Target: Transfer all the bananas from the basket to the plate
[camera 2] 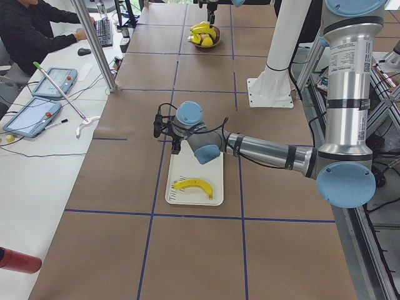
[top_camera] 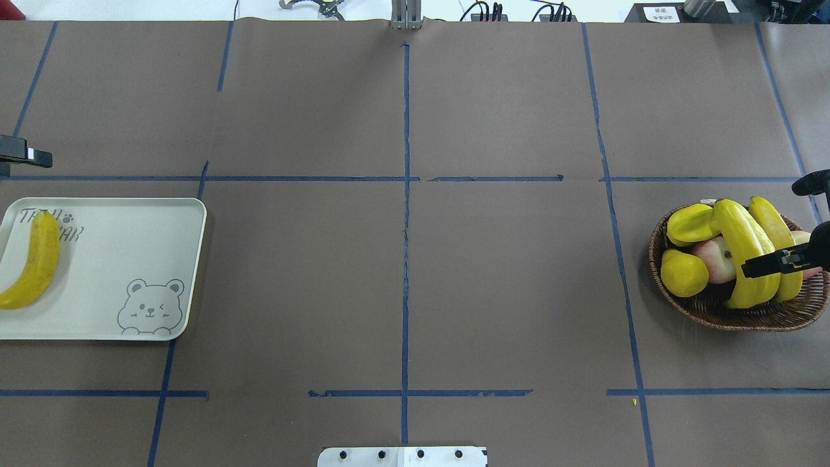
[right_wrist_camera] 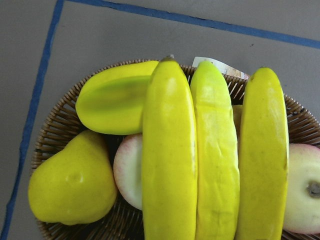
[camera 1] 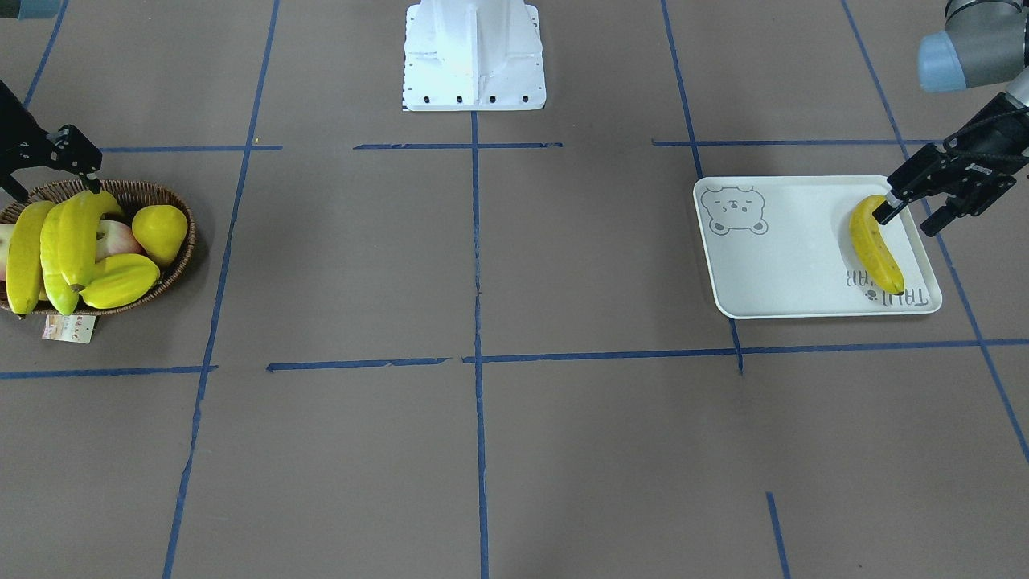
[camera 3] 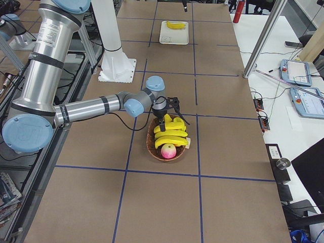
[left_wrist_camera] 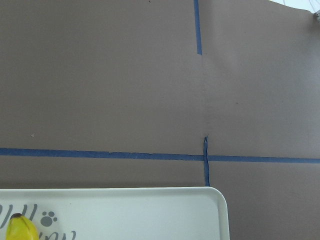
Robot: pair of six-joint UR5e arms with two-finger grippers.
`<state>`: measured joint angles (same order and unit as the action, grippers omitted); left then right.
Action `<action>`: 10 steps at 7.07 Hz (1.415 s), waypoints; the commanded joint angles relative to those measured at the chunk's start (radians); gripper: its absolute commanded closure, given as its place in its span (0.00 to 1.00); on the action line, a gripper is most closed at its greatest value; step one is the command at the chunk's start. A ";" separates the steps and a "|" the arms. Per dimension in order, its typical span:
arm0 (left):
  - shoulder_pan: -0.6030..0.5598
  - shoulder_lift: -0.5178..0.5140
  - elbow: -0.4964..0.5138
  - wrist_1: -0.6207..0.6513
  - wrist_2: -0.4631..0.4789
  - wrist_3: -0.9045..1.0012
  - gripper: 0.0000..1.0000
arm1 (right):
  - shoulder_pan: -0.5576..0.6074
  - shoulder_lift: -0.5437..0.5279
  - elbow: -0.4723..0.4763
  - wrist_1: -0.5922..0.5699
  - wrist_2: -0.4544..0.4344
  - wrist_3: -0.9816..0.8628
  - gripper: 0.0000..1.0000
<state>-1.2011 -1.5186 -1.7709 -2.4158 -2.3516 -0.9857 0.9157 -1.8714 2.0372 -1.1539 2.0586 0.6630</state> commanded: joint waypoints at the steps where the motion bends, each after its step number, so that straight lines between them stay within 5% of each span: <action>1: 0.003 0.000 -0.004 -0.003 0.000 -0.005 0.00 | -0.038 0.008 -0.011 -0.007 -0.009 0.001 0.05; 4: 0.003 0.000 0.004 -0.002 0.000 -0.004 0.00 | -0.052 0.024 -0.023 -0.015 -0.006 0.000 0.23; 8: 0.009 0.001 0.007 -0.003 0.000 -0.002 0.00 | -0.061 0.043 -0.045 -0.017 -0.006 -0.002 0.25; 10: 0.009 0.001 0.007 -0.002 0.000 -0.004 0.00 | -0.057 0.043 -0.045 -0.017 0.003 -0.009 0.59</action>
<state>-1.1922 -1.5171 -1.7641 -2.4187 -2.3516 -0.9889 0.8564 -1.8292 1.9935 -1.1702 2.0573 0.6578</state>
